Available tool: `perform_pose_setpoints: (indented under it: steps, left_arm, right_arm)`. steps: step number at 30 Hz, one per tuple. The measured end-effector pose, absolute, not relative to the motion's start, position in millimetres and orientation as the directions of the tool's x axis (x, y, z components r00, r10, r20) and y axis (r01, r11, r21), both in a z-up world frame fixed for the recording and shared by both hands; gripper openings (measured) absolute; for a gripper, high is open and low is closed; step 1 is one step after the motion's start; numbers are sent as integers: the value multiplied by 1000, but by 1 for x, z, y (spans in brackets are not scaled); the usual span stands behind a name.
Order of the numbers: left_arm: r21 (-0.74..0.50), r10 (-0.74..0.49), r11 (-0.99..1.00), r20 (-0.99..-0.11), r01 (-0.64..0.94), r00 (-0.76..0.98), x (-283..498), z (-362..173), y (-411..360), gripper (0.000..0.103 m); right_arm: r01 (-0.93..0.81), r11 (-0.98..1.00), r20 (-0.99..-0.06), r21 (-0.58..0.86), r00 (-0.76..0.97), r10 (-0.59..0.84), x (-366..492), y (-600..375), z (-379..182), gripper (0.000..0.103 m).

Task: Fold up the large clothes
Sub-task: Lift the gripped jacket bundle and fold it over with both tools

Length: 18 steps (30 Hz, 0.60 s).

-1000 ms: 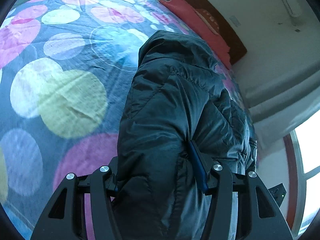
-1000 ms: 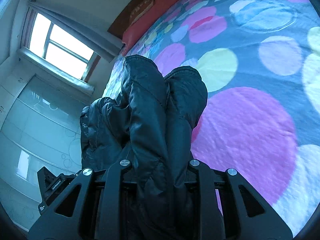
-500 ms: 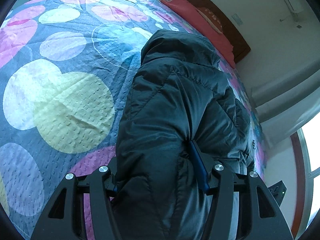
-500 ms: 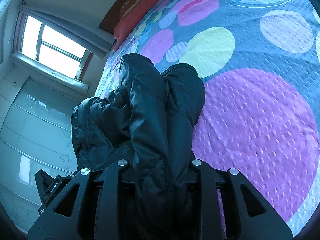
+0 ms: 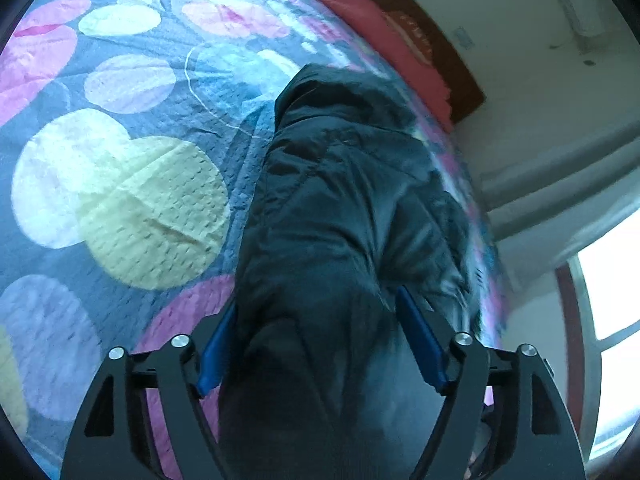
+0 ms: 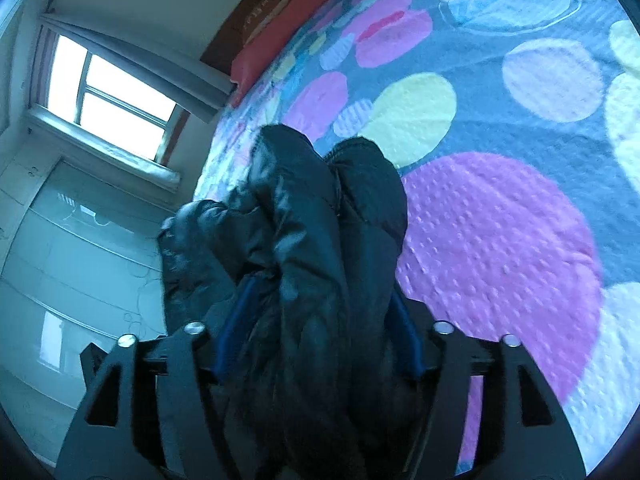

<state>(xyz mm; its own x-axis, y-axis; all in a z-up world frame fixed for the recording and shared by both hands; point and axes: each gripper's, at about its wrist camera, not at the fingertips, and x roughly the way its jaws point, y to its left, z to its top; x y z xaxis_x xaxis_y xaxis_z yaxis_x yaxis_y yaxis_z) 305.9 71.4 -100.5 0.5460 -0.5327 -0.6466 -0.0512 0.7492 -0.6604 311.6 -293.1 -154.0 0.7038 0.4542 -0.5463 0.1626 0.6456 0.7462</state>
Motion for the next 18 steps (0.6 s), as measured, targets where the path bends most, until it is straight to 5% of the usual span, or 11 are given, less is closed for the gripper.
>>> perform_pose_setpoints:
  steps: [13,16,18]
  left_arm:
    - [-790,-659,612,-540,-45,524,225,-127,88,84]
    - [-800,-668,597,-537,-60,516,221,-133,87,83]
    - [-782,-658,621,-557,-55,507,219,-130,84,74]
  right_arm:
    - [166,637,-559,753,673,484,253,-279,-175,81]
    - [171,631,-559,757,670,488,251,-275,-182,81]
    - [173,621,-560,764,655,507,250,-273,-182,71]
